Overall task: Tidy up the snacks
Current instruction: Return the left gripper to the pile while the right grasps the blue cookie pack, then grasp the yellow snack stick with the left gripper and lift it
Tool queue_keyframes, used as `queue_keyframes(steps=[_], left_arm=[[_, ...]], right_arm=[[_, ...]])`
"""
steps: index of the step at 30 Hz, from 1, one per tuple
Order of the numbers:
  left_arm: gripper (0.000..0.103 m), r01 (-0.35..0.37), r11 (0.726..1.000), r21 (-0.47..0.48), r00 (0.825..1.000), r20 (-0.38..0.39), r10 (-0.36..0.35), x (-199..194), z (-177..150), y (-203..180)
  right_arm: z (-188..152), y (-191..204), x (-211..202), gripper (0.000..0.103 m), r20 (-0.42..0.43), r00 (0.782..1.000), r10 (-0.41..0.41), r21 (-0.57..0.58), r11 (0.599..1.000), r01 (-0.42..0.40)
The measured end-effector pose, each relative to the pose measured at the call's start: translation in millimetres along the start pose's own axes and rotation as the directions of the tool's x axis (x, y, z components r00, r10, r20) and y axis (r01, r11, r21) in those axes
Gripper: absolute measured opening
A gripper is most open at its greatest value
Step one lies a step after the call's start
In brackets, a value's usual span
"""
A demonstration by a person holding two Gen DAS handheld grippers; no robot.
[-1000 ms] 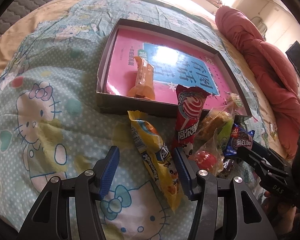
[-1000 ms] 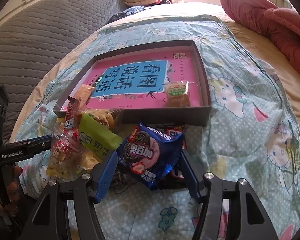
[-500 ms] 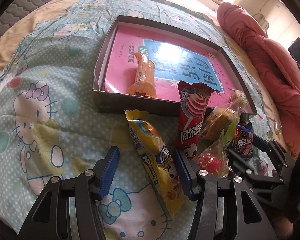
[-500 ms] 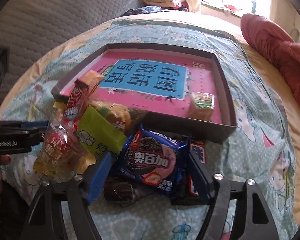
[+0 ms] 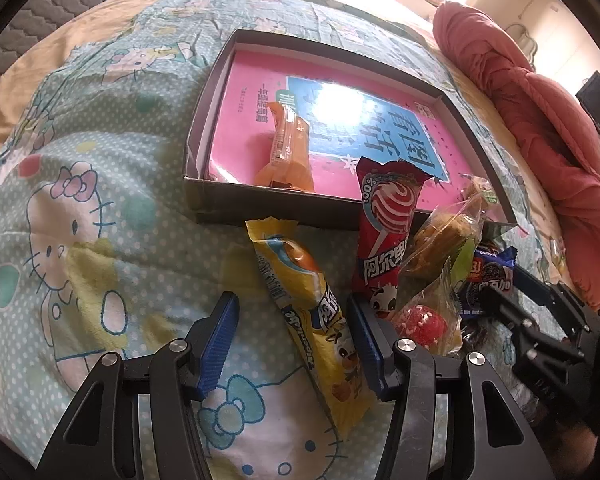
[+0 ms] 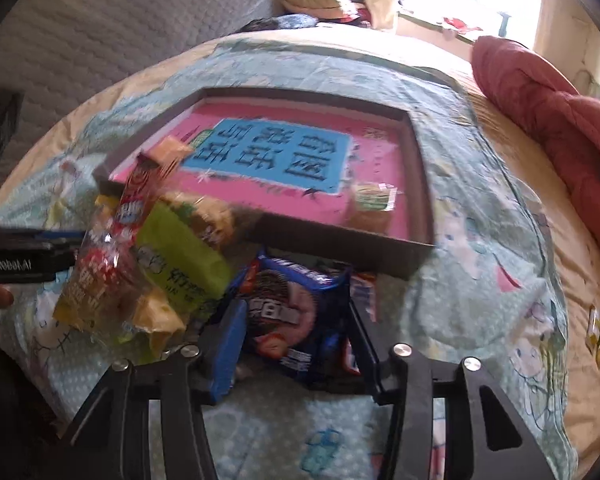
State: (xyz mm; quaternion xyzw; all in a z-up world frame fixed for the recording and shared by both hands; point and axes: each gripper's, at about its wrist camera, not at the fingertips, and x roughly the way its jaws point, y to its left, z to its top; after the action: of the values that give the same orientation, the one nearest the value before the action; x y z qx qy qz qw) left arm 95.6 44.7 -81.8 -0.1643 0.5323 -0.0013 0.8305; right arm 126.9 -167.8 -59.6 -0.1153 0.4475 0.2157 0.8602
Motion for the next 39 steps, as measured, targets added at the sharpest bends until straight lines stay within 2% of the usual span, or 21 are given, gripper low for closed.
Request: queue_keyframes(steps=[4,8,12,18,21,22,26,28,30,33,35,36,37,39], left_arm=[[0.057,-0.014,1.0,0.0,1.0,-0.001,0.014,3,0,-1],[0.057,-0.04,0.999,0.009,0.999,0.001,0.04,6,1,-4],[0.057,-0.04,0.999,0.007,0.999,-0.004,0.04,6,2,-3],[0.056,-0.033,0.999,0.01,0.999,-0.007,0.033,6,3,-3],[0.056,-0.038,0.999,0.012,0.999,-0.005,0.038,8,3,-4],[0.056,-0.039,0.999,0.009,0.999,-0.004,0.039,9,3,-4],[0.056,-0.048,0.999,0.007,0.999,0.003,0.048,11,3,-6],[0.056,-0.057,0.998,0.011,0.998,0.005,0.057,13,2,-8],[0.056,-0.061,0.998,0.014,0.998,0.008,0.061,13,2,-8],[0.056,-0.058,0.998,0.018,0.998,0.008,0.058,12,2,-7],[0.049,-0.067,0.997,0.029,0.998,0.019,0.066,11,1,-7],[0.034,-0.067,0.997,0.037,0.997,0.026,0.066,10,1,-8],[0.026,-0.066,0.997,0.043,0.998,0.027,0.065,11,1,-9],[0.023,-0.068,0.996,0.055,0.997,0.028,0.066,11,1,-10]], right_arm=[[1,-5,5,0.052,-0.02,0.999,0.029,0.034,0.999,-0.028],[1,8,7,0.06,-0.026,0.998,0.052,-0.002,0.999,-0.052],[0,17,8,0.061,-0.038,0.996,0.075,-0.038,0.996,-0.077],[-3,1,8,0.055,-0.046,0.98,0.194,0.078,0.979,-0.19],[0,-6,19,0.056,-0.062,0.972,0.228,0.134,0.967,-0.219],[1,-5,22,0.057,-0.064,0.972,0.224,0.132,0.968,-0.215],[5,12,27,0.073,-0.069,0.984,0.167,0.064,0.985,-0.162],[3,21,28,0.073,-0.07,0.991,0.111,0.022,0.994,-0.11],[2,22,29,0.073,-0.066,0.993,0.099,0.009,0.995,-0.098],[0,22,29,0.066,-0.081,0.994,0.08,-0.024,0.996,-0.082],[-1,20,25,0.063,-0.082,0.993,0.088,-0.029,0.995,-0.091],[-1,19,25,0.06,-0.08,0.992,0.093,-0.026,0.995,-0.095],[-1,15,22,0.059,-0.073,0.992,0.104,-0.012,0.994,-0.105],[1,8,16,0.056,-0.05,0.99,0.131,0.024,0.991,-0.13]])
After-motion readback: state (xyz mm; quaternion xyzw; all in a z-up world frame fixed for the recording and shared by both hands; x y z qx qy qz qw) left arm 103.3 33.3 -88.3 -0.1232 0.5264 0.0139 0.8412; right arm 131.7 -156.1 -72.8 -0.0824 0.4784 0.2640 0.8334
